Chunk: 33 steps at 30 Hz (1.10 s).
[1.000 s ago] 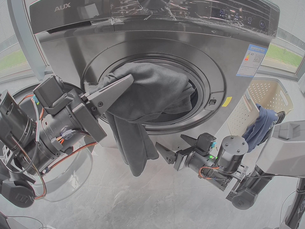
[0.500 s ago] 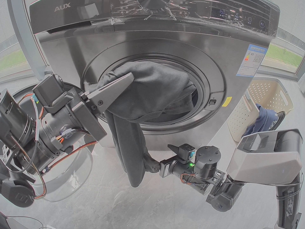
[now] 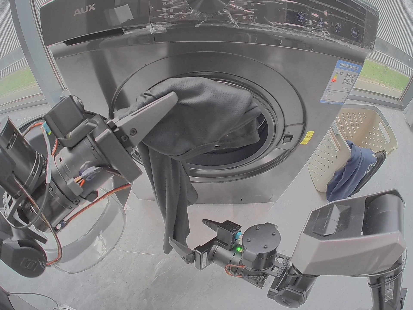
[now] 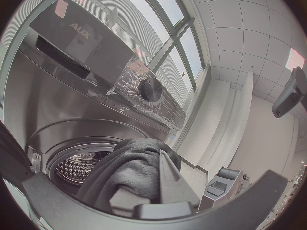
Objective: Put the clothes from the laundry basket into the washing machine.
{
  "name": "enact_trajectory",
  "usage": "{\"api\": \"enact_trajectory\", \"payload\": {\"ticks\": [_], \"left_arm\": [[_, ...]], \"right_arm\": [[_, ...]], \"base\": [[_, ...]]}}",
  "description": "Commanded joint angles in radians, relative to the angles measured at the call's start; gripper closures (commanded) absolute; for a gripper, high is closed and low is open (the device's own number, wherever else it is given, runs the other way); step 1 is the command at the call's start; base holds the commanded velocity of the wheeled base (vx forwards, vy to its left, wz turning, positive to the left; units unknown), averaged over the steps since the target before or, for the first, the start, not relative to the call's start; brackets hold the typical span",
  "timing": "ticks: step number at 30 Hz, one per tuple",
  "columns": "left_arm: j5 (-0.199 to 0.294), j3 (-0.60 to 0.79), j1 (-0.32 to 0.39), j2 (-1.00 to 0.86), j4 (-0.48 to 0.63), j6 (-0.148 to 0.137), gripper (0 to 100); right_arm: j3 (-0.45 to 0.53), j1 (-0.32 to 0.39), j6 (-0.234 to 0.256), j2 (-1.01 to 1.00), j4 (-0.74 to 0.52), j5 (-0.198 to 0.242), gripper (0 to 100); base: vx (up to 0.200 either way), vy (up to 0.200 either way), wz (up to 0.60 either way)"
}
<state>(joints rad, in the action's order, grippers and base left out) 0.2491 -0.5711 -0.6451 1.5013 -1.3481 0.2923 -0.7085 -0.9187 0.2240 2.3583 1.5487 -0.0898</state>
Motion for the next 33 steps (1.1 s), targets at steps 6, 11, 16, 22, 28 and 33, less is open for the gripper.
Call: {"api": "enact_trajectory", "payload": {"ticks": [6, 11, 16, 22, 28, 33], "left_arm": [[-0.001, -0.015, 0.021, -0.004, 0.0, 0.002, 100], [-0.001, -0.013, 0.021, -0.007, 0.0, 0.002, 100], [0.002, -0.01, 0.021, -0.012, 0.0, 0.001, 100], [0.002, -0.013, 0.019, -0.016, 0.0, 0.001, 100], [0.002, -0.012, 0.019, -0.018, 0.0, 0.001, 100], [0.002, -0.012, 0.019, -0.018, 0.0, 0.001, 100]], "right_arm": [[0.003, -0.003, 0.006, -0.004, 0.002, -0.004, 0], [0.004, 0.055, -0.002, -0.005, 0.002, -0.004, 0], [0.011, 0.127, -0.006, -0.027, 0.001, -0.001, 0], [0.018, 0.207, -0.029, -0.03, -0.001, 0.013, 0], [0.007, 0.201, -0.031, 0.002, -0.001, 0.025, 0], [0.004, 0.178, -0.029, 0.03, -0.001, 0.031, 0]], "base": [[0.0, 0.0, 0.0], [0.0, 0.0, 0.0], [0.0, 0.0, 0.0], [0.0, 0.0, 0.0], [0.0, 0.0, 0.0], [0.0, 0.0, 0.0]]}}
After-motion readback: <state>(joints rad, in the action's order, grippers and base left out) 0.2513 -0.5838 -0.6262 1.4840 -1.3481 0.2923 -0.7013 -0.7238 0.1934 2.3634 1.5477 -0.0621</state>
